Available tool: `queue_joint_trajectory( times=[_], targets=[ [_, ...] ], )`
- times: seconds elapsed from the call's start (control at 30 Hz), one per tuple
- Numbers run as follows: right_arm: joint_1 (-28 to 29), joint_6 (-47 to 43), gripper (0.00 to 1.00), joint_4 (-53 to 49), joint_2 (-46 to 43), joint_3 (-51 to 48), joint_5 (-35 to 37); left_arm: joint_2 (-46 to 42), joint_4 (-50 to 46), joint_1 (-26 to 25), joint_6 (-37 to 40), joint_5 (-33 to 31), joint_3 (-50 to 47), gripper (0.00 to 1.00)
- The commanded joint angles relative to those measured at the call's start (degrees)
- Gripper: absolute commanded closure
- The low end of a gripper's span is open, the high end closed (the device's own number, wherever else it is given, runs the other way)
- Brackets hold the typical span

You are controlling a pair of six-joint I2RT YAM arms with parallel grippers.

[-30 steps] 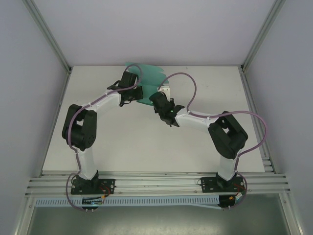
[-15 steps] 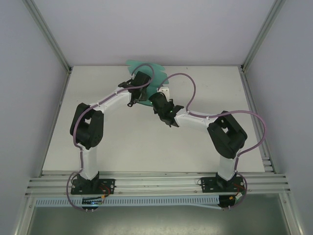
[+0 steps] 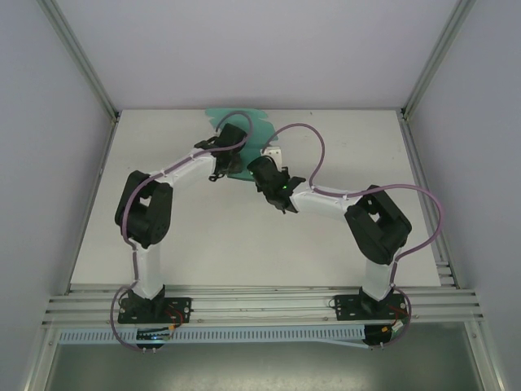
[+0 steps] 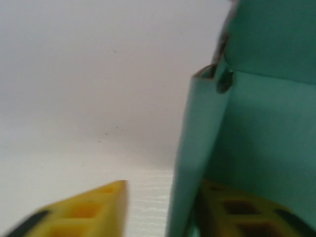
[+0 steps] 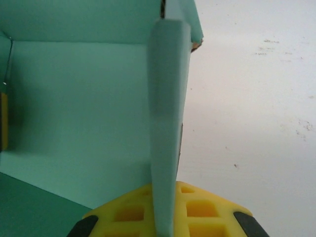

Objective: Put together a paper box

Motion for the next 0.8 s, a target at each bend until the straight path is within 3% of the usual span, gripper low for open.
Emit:
queue_joint_trajectory(
  times=[0.0, 0.17, 0.23, 0.3, 0.37, 0.5, 0.77],
  targets=[
    [0.2, -1.4, 1.00, 1.3, -3.1, -1.7, -0.4, -4.6, 10.6, 3.1, 2.6, 13.4, -3.1, 0.53],
    [0.0, -1.7, 1.00, 2.4, -3.2, -2.6, -2.7, -7.3, 13.8, 4.7, 2.0, 23.7, -5.5, 0.33],
    [0.0, -2.0, 1.00, 2.4, -2.9, -2.4, -3.6, -8.1, 15.2, 5.2, 1.9, 27.3, -6.3, 0.30],
    [0.0, -2.1, 1.00, 2.1, -2.4, -2.2, -3.9, -8.9, 16.5, 5.5, 2.0, 30.0, -7.0, 0.18],
    [0.0, -2.1, 1.00, 2.1, -2.3, -2.2, -4.1, -9.5, 16.0, 5.6, 2.0, 29.7, -7.1, 0.09],
    [-0.1, -2.2, 1.00, 2.0, -2.2, -2.0, -4.5, -11.5, 15.1, 6.1, 1.9, 27.3, -8.0, 0.07],
    [-0.7, -1.0, 1.00, -0.3, -1.1, -1.0, -6.5, -13.2, 7.8, 6.3, 1.9, 13.7, -8.0, 0.08]
  ],
)
